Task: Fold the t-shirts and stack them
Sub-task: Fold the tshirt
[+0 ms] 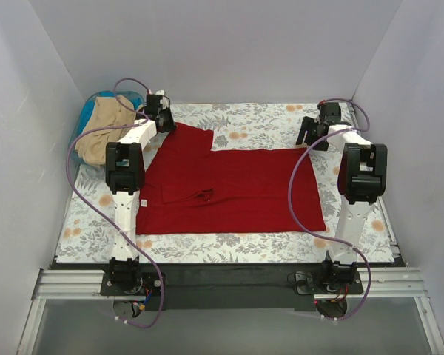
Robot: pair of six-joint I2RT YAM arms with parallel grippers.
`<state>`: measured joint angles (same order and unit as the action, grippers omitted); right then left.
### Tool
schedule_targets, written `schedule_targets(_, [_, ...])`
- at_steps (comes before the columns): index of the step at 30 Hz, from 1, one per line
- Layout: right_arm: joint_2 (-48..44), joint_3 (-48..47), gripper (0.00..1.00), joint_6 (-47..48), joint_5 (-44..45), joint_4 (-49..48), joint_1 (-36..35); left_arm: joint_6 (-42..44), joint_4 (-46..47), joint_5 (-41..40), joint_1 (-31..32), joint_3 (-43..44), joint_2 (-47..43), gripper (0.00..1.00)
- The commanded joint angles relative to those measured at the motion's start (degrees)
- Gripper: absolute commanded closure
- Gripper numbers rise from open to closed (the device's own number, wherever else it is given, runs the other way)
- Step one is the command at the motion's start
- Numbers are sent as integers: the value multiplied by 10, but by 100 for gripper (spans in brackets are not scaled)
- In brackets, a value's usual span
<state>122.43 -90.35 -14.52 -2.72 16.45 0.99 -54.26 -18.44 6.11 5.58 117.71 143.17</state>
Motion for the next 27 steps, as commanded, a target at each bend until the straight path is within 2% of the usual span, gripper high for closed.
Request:
schedule_targets(1, [14,-36,23,22,17,-2,0,-8,-4,10,0,-1,-5,95])
schedule_targets(2, [25,-42,23,28,19,2,0,-9,7,9,0,-7,-10,100])
schedule_targets(5, [43,-62,24,33,25,13,1,-15,37,4,1,-43,-34,100])
schedule_targets(13, [52,-63,39,23,43,29,-3,-19,54,0,2,-64,-57,100])
schedule_targets(27, [11,-24,44,11,101,54,-43,-26,61,7,3,-69,-75,100])
